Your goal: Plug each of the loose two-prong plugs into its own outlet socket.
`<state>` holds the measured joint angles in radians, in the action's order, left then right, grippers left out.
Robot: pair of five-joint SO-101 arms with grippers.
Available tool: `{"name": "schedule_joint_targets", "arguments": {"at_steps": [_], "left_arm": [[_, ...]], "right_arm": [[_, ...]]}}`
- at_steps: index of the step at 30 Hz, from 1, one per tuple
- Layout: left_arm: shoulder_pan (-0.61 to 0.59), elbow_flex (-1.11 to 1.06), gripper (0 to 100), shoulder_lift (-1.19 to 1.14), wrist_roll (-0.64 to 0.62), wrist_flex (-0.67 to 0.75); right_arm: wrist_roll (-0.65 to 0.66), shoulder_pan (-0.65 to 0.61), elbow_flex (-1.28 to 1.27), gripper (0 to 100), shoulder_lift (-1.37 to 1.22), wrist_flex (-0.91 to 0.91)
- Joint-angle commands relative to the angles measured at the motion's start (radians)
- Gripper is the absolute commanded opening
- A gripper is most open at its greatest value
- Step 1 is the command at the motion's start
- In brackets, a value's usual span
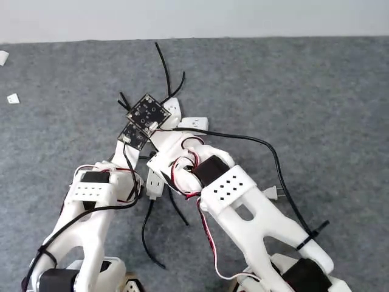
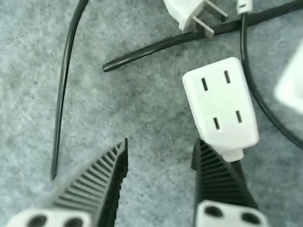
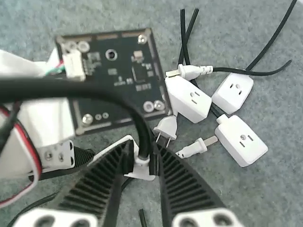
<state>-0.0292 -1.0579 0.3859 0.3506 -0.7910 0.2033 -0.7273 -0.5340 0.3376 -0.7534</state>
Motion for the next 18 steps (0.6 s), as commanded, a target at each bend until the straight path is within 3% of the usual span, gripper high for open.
{"name": "schedule_joint_targets", "arguments": {"at_steps": [1,5,10,18], "left_arm": [[0.006,0.044,21,0.009,0.011,-0.005],[-0.02,0.048,21,0.011,0.0,0.005],[-0.081,0.038,21,0.055,-0.129,0.074],[-0.183,-0.125,21,0.278,-0.324,0.273]], "right_arm": [[0.008,0.008,0.005,0.9,0.004,0.036],[-0.11,0.038,0.003,0.9,0.004,0.051],[-0.31,0.085,-0.044,0.9,-0.01,0.143],[-0.374,0.033,-0.094,0.9,-0.076,0.243]]}}
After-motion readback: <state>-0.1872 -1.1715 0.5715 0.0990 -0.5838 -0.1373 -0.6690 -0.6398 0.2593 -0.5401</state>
